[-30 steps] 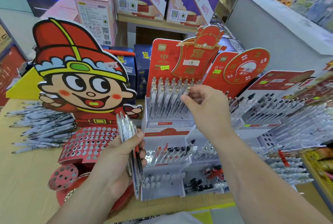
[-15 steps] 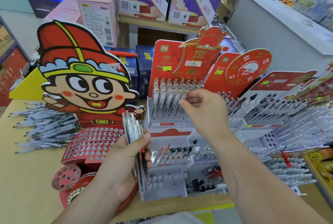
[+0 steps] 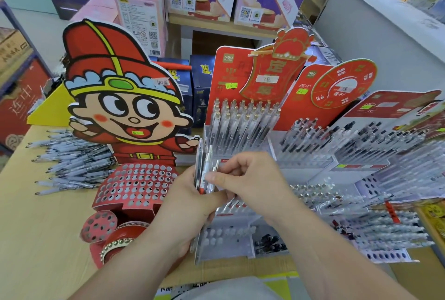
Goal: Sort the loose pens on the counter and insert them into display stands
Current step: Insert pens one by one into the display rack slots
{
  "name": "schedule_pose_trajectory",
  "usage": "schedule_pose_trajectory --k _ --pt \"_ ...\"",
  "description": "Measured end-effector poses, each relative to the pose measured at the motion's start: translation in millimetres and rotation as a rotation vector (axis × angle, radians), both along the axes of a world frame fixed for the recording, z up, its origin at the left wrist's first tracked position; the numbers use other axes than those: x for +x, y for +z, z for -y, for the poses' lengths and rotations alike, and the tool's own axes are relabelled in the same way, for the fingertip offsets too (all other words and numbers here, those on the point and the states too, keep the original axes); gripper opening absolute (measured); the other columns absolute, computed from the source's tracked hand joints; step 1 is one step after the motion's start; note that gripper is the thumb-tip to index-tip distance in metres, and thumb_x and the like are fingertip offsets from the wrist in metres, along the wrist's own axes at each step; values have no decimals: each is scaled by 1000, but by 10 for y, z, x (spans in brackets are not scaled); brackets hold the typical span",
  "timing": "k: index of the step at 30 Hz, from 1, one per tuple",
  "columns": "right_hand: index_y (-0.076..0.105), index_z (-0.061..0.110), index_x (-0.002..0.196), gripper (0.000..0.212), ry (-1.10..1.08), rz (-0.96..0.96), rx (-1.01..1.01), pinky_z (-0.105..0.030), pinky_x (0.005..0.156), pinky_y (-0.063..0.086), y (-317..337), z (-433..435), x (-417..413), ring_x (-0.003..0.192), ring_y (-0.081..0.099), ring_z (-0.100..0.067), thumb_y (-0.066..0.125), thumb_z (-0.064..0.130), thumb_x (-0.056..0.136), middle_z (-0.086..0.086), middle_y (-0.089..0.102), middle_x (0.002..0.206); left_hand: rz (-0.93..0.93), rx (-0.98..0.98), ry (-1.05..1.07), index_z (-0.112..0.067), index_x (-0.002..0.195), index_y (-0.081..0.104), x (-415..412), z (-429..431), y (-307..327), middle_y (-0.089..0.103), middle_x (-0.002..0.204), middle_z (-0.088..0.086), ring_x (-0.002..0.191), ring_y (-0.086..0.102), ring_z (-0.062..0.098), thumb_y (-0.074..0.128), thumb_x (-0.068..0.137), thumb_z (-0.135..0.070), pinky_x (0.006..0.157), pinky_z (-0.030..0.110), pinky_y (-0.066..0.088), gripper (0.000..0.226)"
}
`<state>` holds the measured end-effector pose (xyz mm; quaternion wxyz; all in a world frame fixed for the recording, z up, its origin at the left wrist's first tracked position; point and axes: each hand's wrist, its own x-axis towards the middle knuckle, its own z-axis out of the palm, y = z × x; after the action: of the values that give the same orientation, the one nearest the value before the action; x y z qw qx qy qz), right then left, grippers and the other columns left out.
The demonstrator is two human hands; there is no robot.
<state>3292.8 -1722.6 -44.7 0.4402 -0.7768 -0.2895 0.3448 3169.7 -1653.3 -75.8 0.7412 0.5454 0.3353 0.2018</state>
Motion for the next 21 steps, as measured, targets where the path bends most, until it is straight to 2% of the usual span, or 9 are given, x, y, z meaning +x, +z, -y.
schedule_pose_trajectory --k 5,10,13,17,21 --pt "73 9 82 16 3 -90 -25 -26 56 53 -1 21 3 51 61 -12 83 21 82 -6 67 58 16 -47 -53 -17 100 69 -13 0 26 67 72 4 49 52 8 78 80 1 46 21 42 28" --pt "74 4 91 8 -66 -235 77 -28 62 57 17 52 62 69 70 -18 75 12 88 -11 75 77 31 -255 12 -20 96 69 -56 -32 -30 59 69 10 51 51 19 70 90 -23 44 27 41 7" --pt "73 3 97 9 -107 -292 155 -28 67 59 101 77 168 75 72 -21 72 8 89 -13 76 83 22 -346 88 -14 105 68 -61 -47 -38 61 67 8 48 54 19 67 94 -27 44 27 42 18" --pt "73 6 101 12 -213 -146 260 -29 70 59 315 171 421 77 72 -21 69 5 90 -10 76 86 25 -357 145 -4 120 60 -79 -92 -91 60 69 7 50 49 18 64 97 -25 45 28 39 32" --pt "73 12 97 10 -279 203 404 -37 73 61 496 268 668 74 71 -20 70 5 91 -5 74 79 37 -397 189 1 124 55 -77 -137 -162 57 68 6 50 46 17 63 98 -23 45 28 37 36"
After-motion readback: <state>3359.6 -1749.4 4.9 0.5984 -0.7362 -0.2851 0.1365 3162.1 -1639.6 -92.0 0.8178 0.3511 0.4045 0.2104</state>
